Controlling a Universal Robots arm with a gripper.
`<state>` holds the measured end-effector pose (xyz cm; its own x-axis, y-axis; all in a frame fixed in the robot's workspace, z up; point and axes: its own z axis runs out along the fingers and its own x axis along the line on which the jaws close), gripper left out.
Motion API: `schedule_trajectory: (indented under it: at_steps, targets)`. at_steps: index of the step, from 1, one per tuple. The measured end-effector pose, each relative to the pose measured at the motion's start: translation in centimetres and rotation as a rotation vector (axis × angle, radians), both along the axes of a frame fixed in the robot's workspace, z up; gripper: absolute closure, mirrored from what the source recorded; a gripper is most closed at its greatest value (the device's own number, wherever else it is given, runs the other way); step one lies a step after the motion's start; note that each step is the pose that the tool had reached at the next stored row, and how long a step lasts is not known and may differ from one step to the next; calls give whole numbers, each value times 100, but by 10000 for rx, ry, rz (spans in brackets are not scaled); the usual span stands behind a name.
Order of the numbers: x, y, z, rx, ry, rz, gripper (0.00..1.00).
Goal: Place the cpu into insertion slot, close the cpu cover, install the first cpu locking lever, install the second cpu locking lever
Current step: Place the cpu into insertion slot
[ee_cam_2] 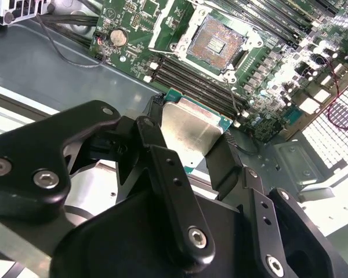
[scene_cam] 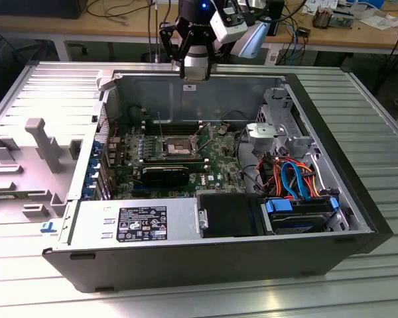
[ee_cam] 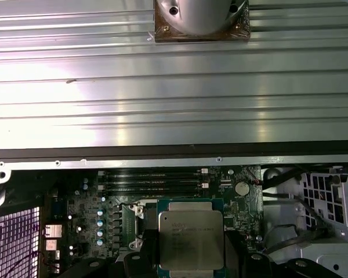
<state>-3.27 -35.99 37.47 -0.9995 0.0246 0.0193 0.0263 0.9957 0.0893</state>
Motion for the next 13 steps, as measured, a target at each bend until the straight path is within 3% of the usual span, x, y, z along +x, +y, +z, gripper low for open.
schedule_trajectory:
  at_steps: [13]
  targets:
    - [-1, -4, -36, -11, 0, -1, 46]
